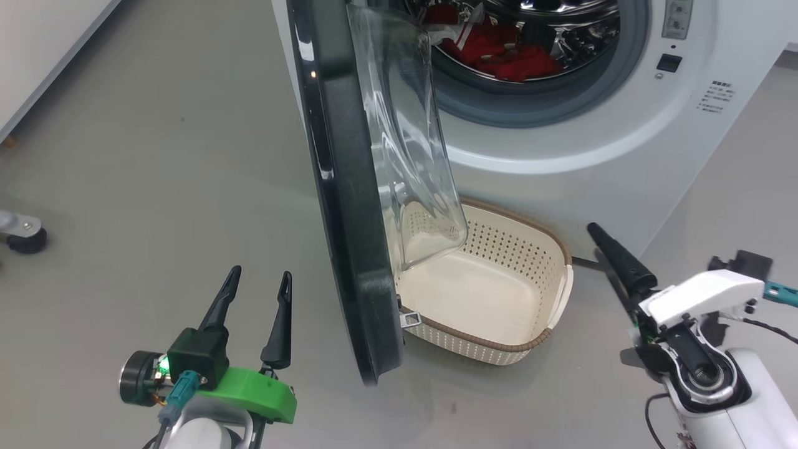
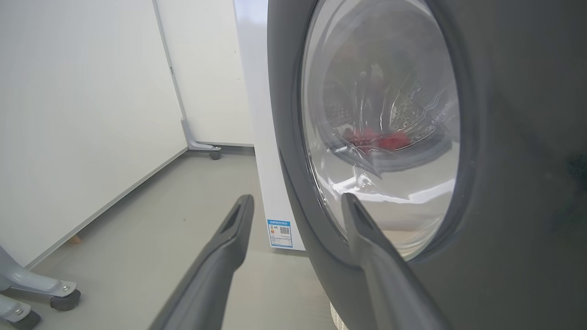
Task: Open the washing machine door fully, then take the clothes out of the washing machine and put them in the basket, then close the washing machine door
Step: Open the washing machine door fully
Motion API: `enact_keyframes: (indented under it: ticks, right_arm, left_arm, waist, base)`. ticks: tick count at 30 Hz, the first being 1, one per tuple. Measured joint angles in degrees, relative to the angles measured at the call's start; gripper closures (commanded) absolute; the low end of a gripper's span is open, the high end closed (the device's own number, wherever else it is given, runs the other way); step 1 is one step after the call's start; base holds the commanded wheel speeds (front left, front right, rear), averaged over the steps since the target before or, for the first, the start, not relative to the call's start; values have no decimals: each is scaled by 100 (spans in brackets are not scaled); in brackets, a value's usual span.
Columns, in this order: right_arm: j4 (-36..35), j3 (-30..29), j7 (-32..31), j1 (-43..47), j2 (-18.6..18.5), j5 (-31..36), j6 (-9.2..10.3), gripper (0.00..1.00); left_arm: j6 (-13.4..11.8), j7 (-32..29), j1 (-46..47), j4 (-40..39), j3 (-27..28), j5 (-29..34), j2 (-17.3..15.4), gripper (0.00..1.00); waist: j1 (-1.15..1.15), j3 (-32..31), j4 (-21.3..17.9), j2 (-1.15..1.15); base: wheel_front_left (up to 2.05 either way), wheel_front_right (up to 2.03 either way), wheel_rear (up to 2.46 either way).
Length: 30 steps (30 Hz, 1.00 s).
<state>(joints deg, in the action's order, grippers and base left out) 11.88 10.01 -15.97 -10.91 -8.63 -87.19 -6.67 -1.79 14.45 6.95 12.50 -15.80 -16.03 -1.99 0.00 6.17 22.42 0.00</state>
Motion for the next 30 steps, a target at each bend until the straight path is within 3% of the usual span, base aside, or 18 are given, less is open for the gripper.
enact_keyframes:
  ticks: [12,15,23,30]
  right_arm:
    - [-102,-268,1669,611,-299,1613,-26,0]
    - [-96,-271,2070,761,-520,2243,-12,0]
    - [-98,-269,3156,960,-1068,3938,500,0]
    - [-358,-200,3116,988,-1402,5164,917,0]
  left_arm:
    - [1,-1,-100,83,65,63,-1,0]
    - [2,-1,-106,107,99,63,-1,0]
    - [14,-1,-111,156,124,64,-3,0]
    - [34,-1,-112,190,138,102,-5,0]
  waist:
    - [0,-45,-244,0]
    - [0,-67,-294,0]
    - [0,-92,-381,0]
    - [0,-108,-424,0]
  base:
    - [0,0,0]
    - [0,0,0]
    - [0,0,0]
    - [0,0,0]
